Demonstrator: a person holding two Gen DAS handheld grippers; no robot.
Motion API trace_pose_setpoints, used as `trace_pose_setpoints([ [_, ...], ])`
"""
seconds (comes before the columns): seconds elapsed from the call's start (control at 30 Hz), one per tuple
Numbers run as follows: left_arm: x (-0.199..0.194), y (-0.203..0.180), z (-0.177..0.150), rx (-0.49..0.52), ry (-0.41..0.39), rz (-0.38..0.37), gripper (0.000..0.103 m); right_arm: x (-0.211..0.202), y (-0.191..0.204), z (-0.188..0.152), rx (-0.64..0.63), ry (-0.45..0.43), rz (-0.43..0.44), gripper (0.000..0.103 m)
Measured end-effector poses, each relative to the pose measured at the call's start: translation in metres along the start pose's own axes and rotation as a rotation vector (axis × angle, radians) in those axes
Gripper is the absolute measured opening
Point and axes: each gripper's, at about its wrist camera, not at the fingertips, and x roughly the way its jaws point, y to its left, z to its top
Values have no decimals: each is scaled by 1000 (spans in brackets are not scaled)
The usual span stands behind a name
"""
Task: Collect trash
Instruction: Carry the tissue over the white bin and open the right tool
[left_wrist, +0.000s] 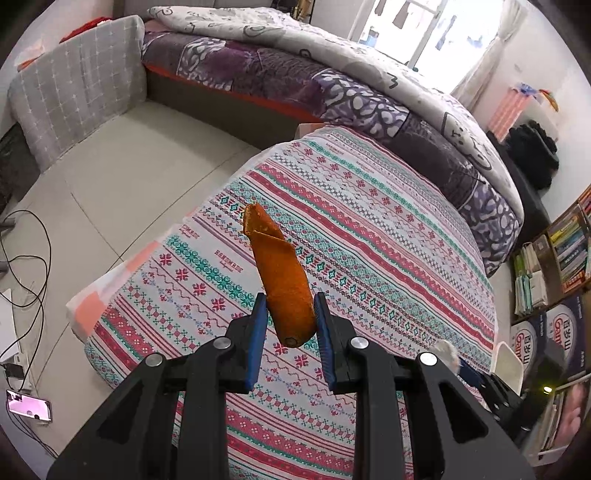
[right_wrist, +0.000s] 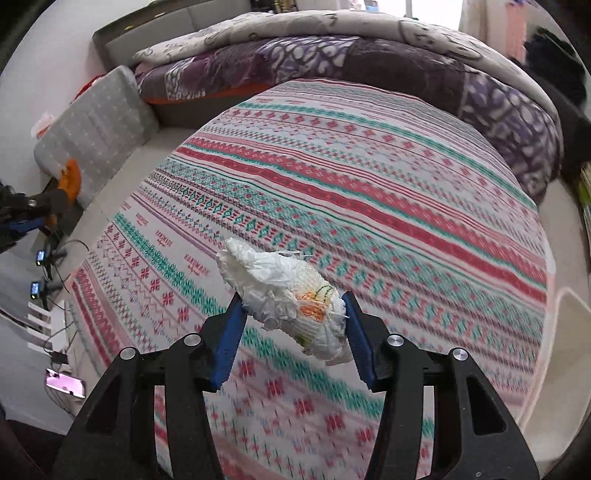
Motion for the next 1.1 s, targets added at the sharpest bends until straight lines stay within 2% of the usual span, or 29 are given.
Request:
trace_pose_setpoints([
  [0.2, 8, -11, -5, 35, 8, 22, 26, -11, -30, -12, 76, -28, 0, 50],
  [0.43, 22, -33, -11, 88, 23, 36, 26, -24, -52, -6, 136, -62, 15, 50],
  [0.8, 28, -72, -21, 158, 19, 15, 26, -47, -102, -13, 271, -108, -29, 51],
  [1.1, 36, -108, -34, 232, 17, 17, 26, -84, -151, -16, 391, -201, -71, 51],
])
